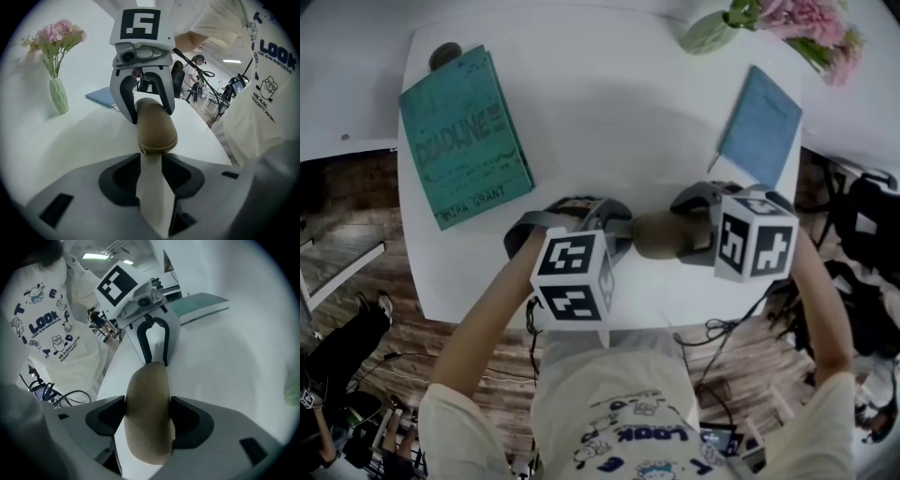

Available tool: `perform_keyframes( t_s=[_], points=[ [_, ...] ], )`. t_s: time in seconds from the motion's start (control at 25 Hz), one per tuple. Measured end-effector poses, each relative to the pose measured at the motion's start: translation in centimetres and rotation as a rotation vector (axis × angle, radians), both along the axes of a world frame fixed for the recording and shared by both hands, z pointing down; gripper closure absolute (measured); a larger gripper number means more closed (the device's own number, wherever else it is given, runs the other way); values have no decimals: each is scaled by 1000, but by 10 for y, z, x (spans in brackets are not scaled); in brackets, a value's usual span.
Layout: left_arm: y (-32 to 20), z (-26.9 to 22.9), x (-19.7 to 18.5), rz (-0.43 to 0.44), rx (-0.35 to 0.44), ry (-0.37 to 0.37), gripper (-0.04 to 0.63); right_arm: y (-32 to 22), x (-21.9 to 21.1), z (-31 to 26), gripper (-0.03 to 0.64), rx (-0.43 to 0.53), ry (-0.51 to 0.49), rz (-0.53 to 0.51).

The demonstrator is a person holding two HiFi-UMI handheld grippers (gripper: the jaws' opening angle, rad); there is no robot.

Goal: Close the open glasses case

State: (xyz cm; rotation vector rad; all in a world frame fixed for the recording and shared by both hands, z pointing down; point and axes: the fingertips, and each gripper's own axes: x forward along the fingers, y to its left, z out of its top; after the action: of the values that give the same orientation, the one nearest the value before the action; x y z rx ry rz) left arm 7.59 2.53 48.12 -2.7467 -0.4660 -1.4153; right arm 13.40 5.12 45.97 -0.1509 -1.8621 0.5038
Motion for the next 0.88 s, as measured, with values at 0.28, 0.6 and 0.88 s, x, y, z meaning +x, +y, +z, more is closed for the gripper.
perform_keyframes(
  t_s=[0.28,0.6,0.88],
  points=[
    [14,1,2,141,-27,57,464,5,3,0,318,5,13,-138],
    [10,4,-3,123,-41,43,535,4,2,1,317,-32,-4,-125],
    [9,3,-4,68,-69,42,591,4,2,1,316,-51,-1,-128]
  ],
)
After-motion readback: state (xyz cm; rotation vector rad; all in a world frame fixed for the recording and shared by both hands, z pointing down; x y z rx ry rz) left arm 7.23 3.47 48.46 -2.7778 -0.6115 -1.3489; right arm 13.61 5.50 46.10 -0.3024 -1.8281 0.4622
